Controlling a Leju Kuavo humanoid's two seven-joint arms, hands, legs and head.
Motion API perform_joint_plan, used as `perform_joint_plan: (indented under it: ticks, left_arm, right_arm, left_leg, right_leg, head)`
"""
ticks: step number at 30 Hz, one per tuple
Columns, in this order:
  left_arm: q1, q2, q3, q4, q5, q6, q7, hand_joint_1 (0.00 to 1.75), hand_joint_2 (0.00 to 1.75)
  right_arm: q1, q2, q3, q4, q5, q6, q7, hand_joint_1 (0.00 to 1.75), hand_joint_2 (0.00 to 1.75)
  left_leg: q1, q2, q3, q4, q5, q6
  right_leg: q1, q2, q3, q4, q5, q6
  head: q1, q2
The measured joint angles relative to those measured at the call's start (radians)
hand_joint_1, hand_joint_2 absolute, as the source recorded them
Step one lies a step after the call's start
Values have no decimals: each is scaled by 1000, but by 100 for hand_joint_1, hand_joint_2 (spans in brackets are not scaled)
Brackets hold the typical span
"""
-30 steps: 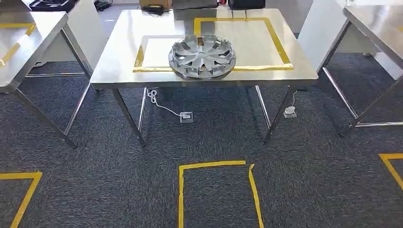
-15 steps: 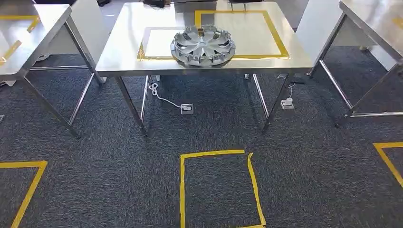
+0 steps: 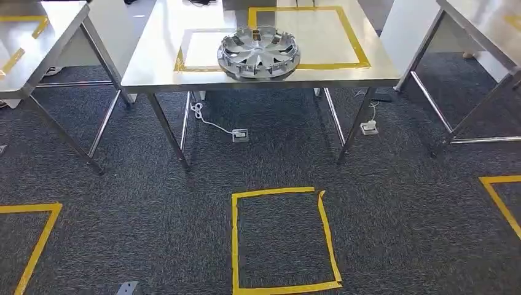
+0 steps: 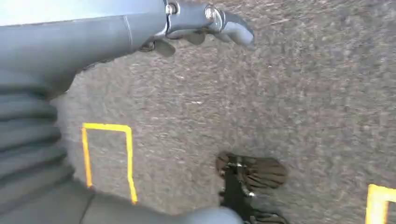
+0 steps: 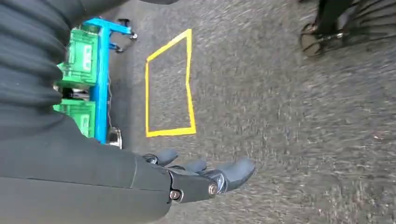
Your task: Take the parts from the cabinet and place them on the table.
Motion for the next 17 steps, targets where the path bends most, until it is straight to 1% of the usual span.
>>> perform_joint_plan:
  ticks: [2,5,8,13,17]
  left_arm:
    - [17,2,-34,-10,54,-4,-6,0,175]
    - [42,10,-88,-24,132,-5,-18,0,175]
    - [69,18,-141,-36,214,-7,-28,0,175]
    - [113,27,-229,-54,350,-8,-46,0,175]
    - [147,37,-307,-69,460,-9,-59,0,175]
  right_arm:
    - [1,-1,27,-5,-20,0,-13,0,175]
    - [5,-2,71,-19,-52,0,-30,0,175]
    - [13,-2,115,-37,-83,1,-47,0,175]
    - [28,-3,181,-73,-137,2,-76,0,175]
    - [42,-4,238,-103,-179,3,-100,0,175]
  left_leg:
    - [2,0,1,-4,3,-4]
    - [3,-1,1,-8,7,-11]
    - [4,-2,1,-9,10,-15]
    - [5,-2,0,-9,11,-17]
    - [5,-2,0,-8,12,-16]
  right_leg:
    - [2,0,-1,0,1,-4]
    - [3,-1,-2,0,2,-7]
    - [4,-2,-3,0,3,-12]
    - [5,-3,-2,1,5,-15]
    - [4,-3,-2,1,6,-14]
  head:
    - [0,0]
    - [-1,0]
    - [-1,0]
    - [0,0]
    - [0,0]
